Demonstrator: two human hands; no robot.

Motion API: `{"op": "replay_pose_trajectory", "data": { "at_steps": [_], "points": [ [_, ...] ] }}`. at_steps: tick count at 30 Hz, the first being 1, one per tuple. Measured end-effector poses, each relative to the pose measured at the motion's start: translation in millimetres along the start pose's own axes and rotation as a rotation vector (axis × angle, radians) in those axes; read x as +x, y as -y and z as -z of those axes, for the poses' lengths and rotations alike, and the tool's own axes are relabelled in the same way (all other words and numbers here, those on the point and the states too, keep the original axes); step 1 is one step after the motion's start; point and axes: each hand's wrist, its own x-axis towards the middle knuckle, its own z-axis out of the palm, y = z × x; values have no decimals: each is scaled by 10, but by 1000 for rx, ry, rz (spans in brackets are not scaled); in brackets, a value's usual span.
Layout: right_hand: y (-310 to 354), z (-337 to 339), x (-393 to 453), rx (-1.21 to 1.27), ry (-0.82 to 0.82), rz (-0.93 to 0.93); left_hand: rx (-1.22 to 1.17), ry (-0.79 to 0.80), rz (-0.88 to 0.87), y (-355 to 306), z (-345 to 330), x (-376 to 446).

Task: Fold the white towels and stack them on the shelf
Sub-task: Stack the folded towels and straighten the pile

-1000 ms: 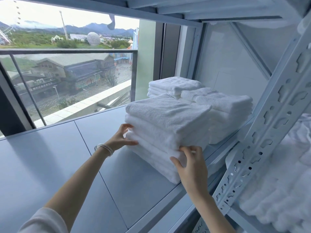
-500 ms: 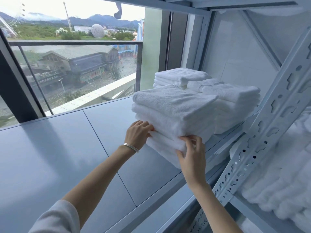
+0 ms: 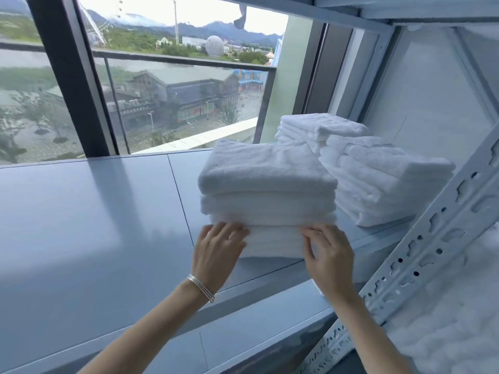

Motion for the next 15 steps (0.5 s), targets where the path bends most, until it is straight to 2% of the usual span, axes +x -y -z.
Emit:
{"op": "replay_pose_trajectory", "data": {
  "at_steps": [3,5,7,9,15],
  "points": [
    [69,-137,68,61,33,99,-182,125,464,-9,83,-95],
    [23,-221,84,50,82,141,-493,225,800,-9,74,-114],
    [-52,-269,82,39,103,224,-789,242,1018,-14,70,-120],
    [-81,-296,138,37,80,289,-840,188,1049,-60,77,-127],
    [16,-482,333,-201,156,412,-588,62,931,-330,73,49]
  ]
}}
